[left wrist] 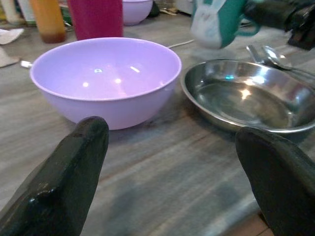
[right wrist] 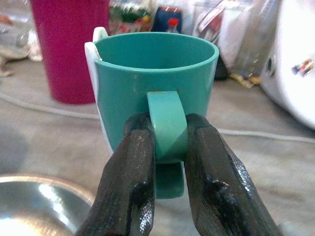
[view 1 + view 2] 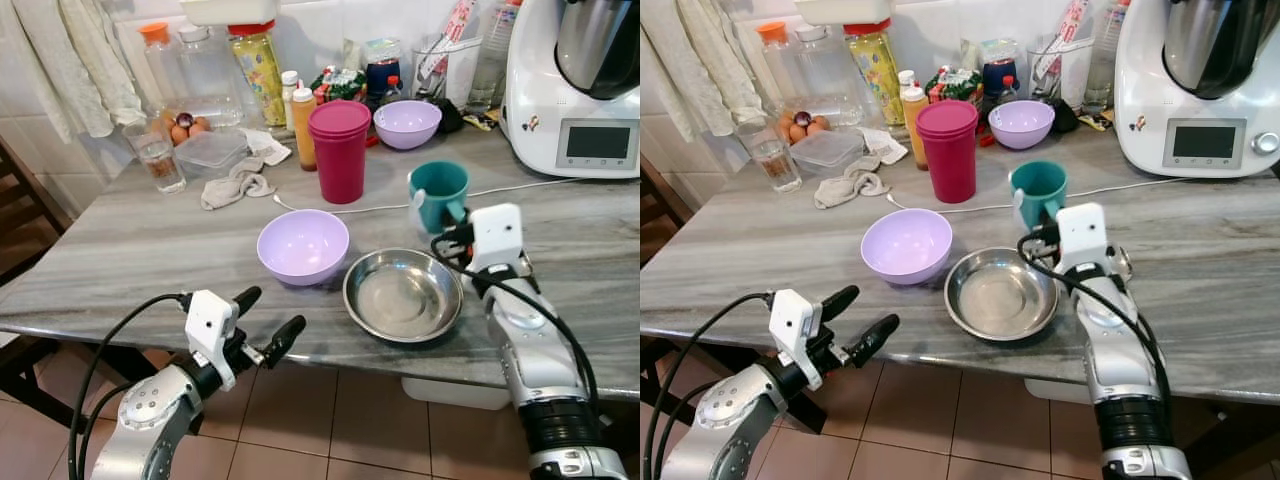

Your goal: Setting the table

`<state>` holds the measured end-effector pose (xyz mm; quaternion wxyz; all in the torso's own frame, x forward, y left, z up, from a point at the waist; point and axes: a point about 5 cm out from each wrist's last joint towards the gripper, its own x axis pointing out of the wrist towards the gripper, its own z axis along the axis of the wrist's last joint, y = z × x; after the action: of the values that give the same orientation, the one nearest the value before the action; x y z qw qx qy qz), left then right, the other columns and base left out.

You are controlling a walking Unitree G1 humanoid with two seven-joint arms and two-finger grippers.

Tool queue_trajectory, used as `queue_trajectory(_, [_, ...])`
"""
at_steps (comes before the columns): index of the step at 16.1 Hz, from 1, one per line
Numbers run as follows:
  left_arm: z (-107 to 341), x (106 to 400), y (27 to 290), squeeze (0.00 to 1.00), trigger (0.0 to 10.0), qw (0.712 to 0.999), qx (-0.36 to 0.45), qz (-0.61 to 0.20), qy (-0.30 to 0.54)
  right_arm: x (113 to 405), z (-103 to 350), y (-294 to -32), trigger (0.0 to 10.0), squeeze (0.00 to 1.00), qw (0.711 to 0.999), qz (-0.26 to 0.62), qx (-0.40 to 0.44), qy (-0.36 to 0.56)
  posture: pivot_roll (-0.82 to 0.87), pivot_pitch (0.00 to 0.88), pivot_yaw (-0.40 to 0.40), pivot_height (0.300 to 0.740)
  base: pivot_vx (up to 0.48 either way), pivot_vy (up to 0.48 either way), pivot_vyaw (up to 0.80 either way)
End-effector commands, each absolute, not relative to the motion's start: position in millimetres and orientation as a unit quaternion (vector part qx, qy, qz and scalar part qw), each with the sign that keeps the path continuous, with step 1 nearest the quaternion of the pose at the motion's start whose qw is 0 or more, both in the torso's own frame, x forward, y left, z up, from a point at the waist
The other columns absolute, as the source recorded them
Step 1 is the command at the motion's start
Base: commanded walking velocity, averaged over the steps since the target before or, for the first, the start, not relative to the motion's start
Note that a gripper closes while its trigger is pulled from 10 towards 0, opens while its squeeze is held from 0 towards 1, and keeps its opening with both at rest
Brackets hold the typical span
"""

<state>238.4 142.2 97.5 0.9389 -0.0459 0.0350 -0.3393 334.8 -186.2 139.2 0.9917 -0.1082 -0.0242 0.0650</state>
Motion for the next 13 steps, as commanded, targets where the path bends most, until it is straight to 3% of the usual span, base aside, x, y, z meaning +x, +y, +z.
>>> queue_trajectory(1, [100, 237, 142, 0.00, 10.0, 0.936, -0.048, -0.346, 0.029, 339, 146, -179, 10.0, 0.00, 0.991, 0.082, -0.101, -0.040, -0.17, 0.034, 0.121, 0.740, 0.000, 0.000, 0.00])
queue_trajectory(12, [109, 234, 134, 0.00, 10.0, 0.926, -0.053, -0.373, 0.034, 335, 131, -177, 10.0, 0.00, 0.991, 0.092, -0.088, -0.030, -0.18, 0.039, 0.133, 0.740, 0.000, 0.000, 0.00])
queue_trajectory(13, [109, 234, 134, 0.00, 10.0, 0.925, -0.052, -0.374, 0.035, 334, 130, -176, 10.0, 0.04, 0.991, 0.093, -0.088, -0.029, -0.18, 0.040, 0.135, 0.740, 0.000, 0.000, 0.00])
